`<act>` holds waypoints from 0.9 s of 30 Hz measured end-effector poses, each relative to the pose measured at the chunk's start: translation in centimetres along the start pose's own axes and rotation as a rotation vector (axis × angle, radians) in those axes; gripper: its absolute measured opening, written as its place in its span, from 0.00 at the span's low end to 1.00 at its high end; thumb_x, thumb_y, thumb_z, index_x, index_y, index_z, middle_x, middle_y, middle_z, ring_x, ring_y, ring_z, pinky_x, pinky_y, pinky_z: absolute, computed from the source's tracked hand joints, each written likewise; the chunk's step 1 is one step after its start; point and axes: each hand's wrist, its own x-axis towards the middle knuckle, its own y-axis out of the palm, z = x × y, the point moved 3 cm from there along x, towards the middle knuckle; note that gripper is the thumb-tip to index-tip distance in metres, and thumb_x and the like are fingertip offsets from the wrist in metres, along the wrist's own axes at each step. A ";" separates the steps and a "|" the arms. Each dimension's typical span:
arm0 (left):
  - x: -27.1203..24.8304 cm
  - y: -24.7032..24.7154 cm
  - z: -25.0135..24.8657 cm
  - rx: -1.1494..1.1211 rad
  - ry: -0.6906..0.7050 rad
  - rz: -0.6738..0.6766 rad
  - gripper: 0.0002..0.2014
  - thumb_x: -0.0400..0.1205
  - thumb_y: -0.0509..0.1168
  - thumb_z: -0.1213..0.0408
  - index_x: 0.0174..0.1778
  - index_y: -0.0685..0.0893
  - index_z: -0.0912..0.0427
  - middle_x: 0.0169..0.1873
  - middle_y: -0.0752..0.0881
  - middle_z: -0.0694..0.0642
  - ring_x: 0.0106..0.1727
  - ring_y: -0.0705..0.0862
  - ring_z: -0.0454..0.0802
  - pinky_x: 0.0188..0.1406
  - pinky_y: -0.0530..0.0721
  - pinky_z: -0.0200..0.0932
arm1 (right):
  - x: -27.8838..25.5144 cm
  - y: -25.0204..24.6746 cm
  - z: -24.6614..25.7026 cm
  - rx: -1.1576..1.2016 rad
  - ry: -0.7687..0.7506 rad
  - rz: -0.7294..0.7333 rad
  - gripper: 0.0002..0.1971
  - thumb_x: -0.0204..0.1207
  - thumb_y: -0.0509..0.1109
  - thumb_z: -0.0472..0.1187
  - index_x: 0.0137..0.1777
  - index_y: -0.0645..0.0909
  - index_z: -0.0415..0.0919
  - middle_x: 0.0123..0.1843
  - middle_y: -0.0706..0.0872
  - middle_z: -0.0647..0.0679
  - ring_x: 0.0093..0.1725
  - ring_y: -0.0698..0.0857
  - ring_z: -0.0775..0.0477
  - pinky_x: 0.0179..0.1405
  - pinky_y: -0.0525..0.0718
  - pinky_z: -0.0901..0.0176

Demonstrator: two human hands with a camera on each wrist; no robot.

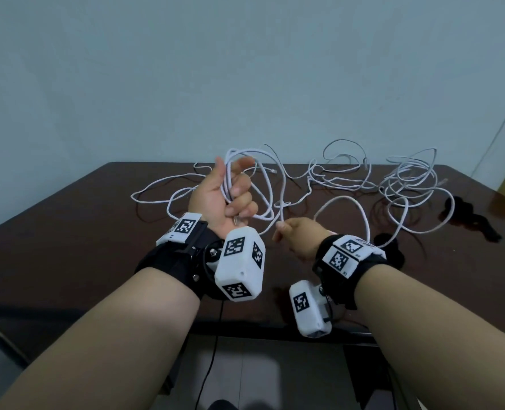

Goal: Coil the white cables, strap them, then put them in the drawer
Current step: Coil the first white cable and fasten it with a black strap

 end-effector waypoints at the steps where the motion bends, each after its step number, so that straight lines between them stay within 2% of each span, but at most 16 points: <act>1: 0.0 0.0 0.0 0.022 0.023 -0.016 0.25 0.86 0.41 0.48 0.51 0.80 0.59 0.18 0.74 0.47 0.08 0.65 0.38 0.14 0.63 0.30 | -0.4 0.1 0.6 -0.115 -0.011 0.051 0.19 0.85 0.53 0.47 0.40 0.80 0.42 0.27 0.73 0.53 0.27 0.71 0.55 0.27 0.68 0.68; 3: -0.1 -0.3 0.1 0.046 0.057 -0.070 0.24 0.87 0.40 0.47 0.58 0.78 0.56 0.25 0.81 0.48 0.11 0.68 0.39 0.15 0.65 0.30 | -1.2 0.2 1.7 -0.262 -0.037 0.156 0.17 0.85 0.53 0.46 0.46 0.82 0.42 0.30 0.73 0.54 0.31 0.72 0.56 0.28 0.67 0.71; 6: -0.4 -0.8 0.5 0.086 0.094 -0.182 0.22 0.87 0.44 0.45 0.67 0.75 0.49 0.42 0.88 0.52 0.18 0.76 0.43 0.19 0.70 0.31 | -1.9 0.7 2.9 -0.478 -0.077 0.251 0.14 0.83 0.57 0.45 0.52 0.83 0.39 0.39 0.77 0.49 0.43 0.75 0.49 0.39 0.72 0.61; 7: -0.5 -0.8 0.6 0.113 0.096 -0.204 0.22 0.86 0.45 0.44 0.71 0.72 0.46 0.51 0.87 0.53 0.21 0.80 0.45 0.20 0.72 0.32 | -1.9 1.0 3.2 -0.541 -0.098 0.270 0.13 0.83 0.58 0.45 0.50 0.82 0.38 0.43 0.77 0.47 0.45 0.75 0.47 0.44 0.72 0.60; 9: -0.6 -0.8 0.9 0.220 0.087 -0.226 0.23 0.85 0.46 0.43 0.76 0.67 0.40 0.66 0.81 0.53 0.28 0.87 0.50 0.21 0.76 0.34 | -2.0 1.3 3.8 -0.634 -0.176 0.269 0.10 0.81 0.61 0.45 0.44 0.77 0.39 0.44 0.78 0.45 0.45 0.76 0.44 0.45 0.71 0.58; 11: -0.7 -0.8 1.1 0.355 0.065 -0.221 0.23 0.84 0.47 0.42 0.76 0.65 0.35 0.75 0.72 0.50 0.38 0.91 0.54 0.25 0.83 0.39 | -2.3 1.4 4.5 -0.712 -0.257 0.250 0.09 0.81 0.61 0.43 0.42 0.75 0.39 0.43 0.79 0.45 0.44 0.77 0.43 0.44 0.72 0.57; 12: -0.7 -0.9 1.1 0.405 0.056 -0.215 0.23 0.83 0.48 0.42 0.76 0.64 0.34 0.77 0.69 0.49 0.43 0.91 0.56 0.31 0.87 0.42 | -2.5 1.3 4.7 -0.745 -0.283 0.245 0.08 0.81 0.60 0.42 0.44 0.76 0.39 0.44 0.79 0.44 0.45 0.77 0.44 0.45 0.72 0.57; 14: -0.8 -1.2 1.3 0.425 0.040 -0.207 0.23 0.84 0.47 0.43 0.77 0.62 0.33 0.80 0.65 0.50 0.50 0.90 0.59 0.45 0.88 0.51 | -2.9 1.1 5.0 -0.801 -0.294 0.258 0.09 0.81 0.59 0.41 0.51 0.78 0.37 0.48 0.80 0.42 0.48 0.78 0.42 0.48 0.73 0.56; 15: -0.9 -1.3 1.4 0.404 0.038 -0.206 0.23 0.84 0.47 0.43 0.77 0.60 0.32 0.81 0.64 0.51 0.51 0.89 0.60 0.48 0.88 0.53 | -3.0 1.0 5.1 -0.817 -0.284 0.267 0.11 0.82 0.58 0.41 0.55 0.78 0.36 0.52 0.81 0.41 0.51 0.79 0.41 0.50 0.73 0.55; 18: -1.0 -1.2 1.7 0.360 0.033 -0.218 0.23 0.86 0.45 0.45 0.78 0.51 0.27 0.81 0.63 0.54 0.55 0.87 0.63 0.52 0.87 0.58 | -3.1 1.2 5.1 -0.852 -0.265 0.306 0.15 0.83 0.57 0.41 0.64 0.75 0.34 0.62 0.81 0.38 0.61 0.79 0.39 0.57 0.74 0.54; 20: -1.1 -1.0 1.9 0.420 0.007 -0.226 0.24 0.86 0.45 0.47 0.78 0.48 0.26 0.82 0.61 0.55 0.60 0.84 0.67 0.56 0.84 0.63 | -3.2 1.5 5.0 -0.855 -0.281 0.320 0.15 0.83 0.57 0.41 0.65 0.74 0.34 0.63 0.81 0.38 0.62 0.79 0.39 0.58 0.74 0.53; 22: -1.1 -0.9 2.1 0.541 -0.040 -0.232 0.25 0.87 0.46 0.48 0.78 0.46 0.25 0.82 0.60 0.55 0.62 0.83 0.68 0.59 0.82 0.61 | -3.3 1.5 5.0 -0.817 -0.310 0.303 0.13 0.82 0.59 0.43 0.61 0.76 0.36 0.58 0.82 0.39 0.59 0.80 0.40 0.53 0.73 0.54; 24: -1.1 -1.1 2.2 0.629 -0.078 -0.227 0.26 0.86 0.47 0.47 0.77 0.44 0.25 0.83 0.59 0.56 0.61 0.85 0.63 0.63 0.80 0.63 | -3.3 1.2 5.0 -0.797 -0.342 0.267 0.08 0.80 0.62 0.44 0.52 0.78 0.41 0.45 0.80 0.45 0.48 0.77 0.44 0.46 0.69 0.58; 26: -1.2 -1.3 2.2 0.813 -0.085 -0.191 0.27 0.85 0.48 0.43 0.76 0.42 0.23 0.83 0.59 0.57 0.62 0.85 0.53 0.72 0.72 0.65 | -3.4 0.8 5.1 -0.816 -0.362 0.238 0.03 0.77 0.65 0.41 0.45 0.78 0.41 0.36 0.78 0.50 0.42 0.76 0.46 0.41 0.70 0.58; 27: -1.1 -1.5 2.2 0.973 -0.100 -0.157 0.27 0.84 0.46 0.41 0.75 0.39 0.23 0.82 0.61 0.57 0.67 0.81 0.48 0.78 0.64 0.62 | -3.4 0.7 5.1 -0.834 -0.368 0.230 0.03 0.74 0.66 0.39 0.44 0.78 0.39 0.36 0.80 0.48 0.41 0.79 0.44 0.39 0.72 0.57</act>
